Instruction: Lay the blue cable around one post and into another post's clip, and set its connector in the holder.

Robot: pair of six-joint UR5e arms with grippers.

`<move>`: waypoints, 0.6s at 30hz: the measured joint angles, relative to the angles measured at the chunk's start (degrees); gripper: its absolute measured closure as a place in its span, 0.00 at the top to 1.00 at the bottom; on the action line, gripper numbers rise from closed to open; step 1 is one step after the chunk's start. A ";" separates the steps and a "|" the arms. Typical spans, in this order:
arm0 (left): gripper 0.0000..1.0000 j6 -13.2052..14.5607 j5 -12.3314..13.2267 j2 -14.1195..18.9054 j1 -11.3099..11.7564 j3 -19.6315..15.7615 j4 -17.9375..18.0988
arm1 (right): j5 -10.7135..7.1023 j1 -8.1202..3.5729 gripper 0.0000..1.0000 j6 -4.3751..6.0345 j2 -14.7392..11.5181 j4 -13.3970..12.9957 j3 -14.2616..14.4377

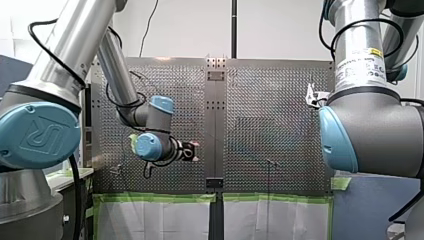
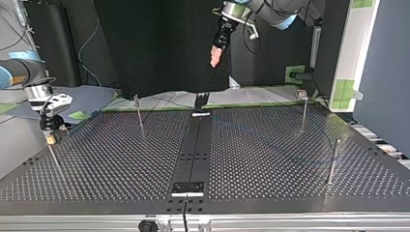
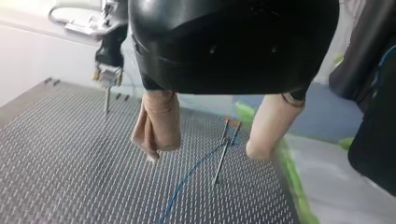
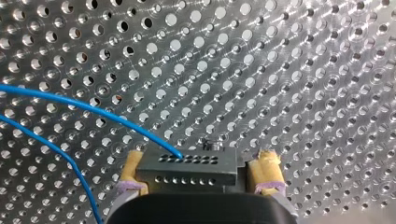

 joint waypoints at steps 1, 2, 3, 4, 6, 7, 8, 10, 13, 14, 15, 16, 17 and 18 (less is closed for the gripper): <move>1.00 0.53 -0.02 0.00 -0.54 0.00 0.02 | 0.00 0.00 1.00 0.00 0.00 0.00 0.00; 1.00 1.09 -0.03 0.00 -1.09 0.00 0.04 | 0.00 0.00 1.00 0.00 0.00 0.00 0.00; 1.00 1.85 -0.04 -0.01 -1.85 0.02 0.05 | 0.00 0.00 1.00 0.00 0.00 0.00 0.00; 1.00 2.42 -0.04 -0.02 -2.42 0.03 0.06 | 0.00 0.00 1.00 0.00 0.00 0.00 0.00; 1.00 3.53 -0.07 -0.02 -3.52 0.02 0.10 | 0.00 0.00 1.00 0.00 0.00 0.00 0.00; 1.00 4.24 -0.13 -0.02 -4.25 0.01 0.13 | 0.00 0.00 1.00 0.00 0.00 0.00 0.00; 1.00 4.76 -0.23 -0.01 -4.76 0.02 0.16 | 0.00 0.00 1.00 0.00 0.00 0.00 0.00; 1.00 5.82 -0.68 -0.02 -5.83 0.02 0.29 | 0.00 0.00 1.00 0.00 0.00 0.00 0.00; 1.00 6.88 -1.84 -0.02 -7.32 0.03 1.00 | 0.00 0.00 1.00 0.00 0.00 0.00 0.00; 1.00 6.89 -2.22 -0.02 -7.75 0.04 1.33 | 0.00 0.00 1.00 0.00 0.00 0.00 0.00; 1.00 6.80 -2.61 -0.02 -8.11 0.04 1.67 | 0.00 0.00 1.00 0.00 0.00 0.00 0.00; 1.00 6.51 -3.17 -0.02 -8.34 0.05 2.15 | 0.00 0.00 1.00 0.00 0.00 0.00 0.00; 1.00 6.18 -3.61 -0.02 -8.31 0.05 2.56 | 0.00 0.00 1.00 0.00 0.00 0.00 0.00; 1.00 5.69 -4.20 -0.02 -8.09 0.06 3.16 | 0.00 0.00 1.00 0.00 0.00 0.00 0.00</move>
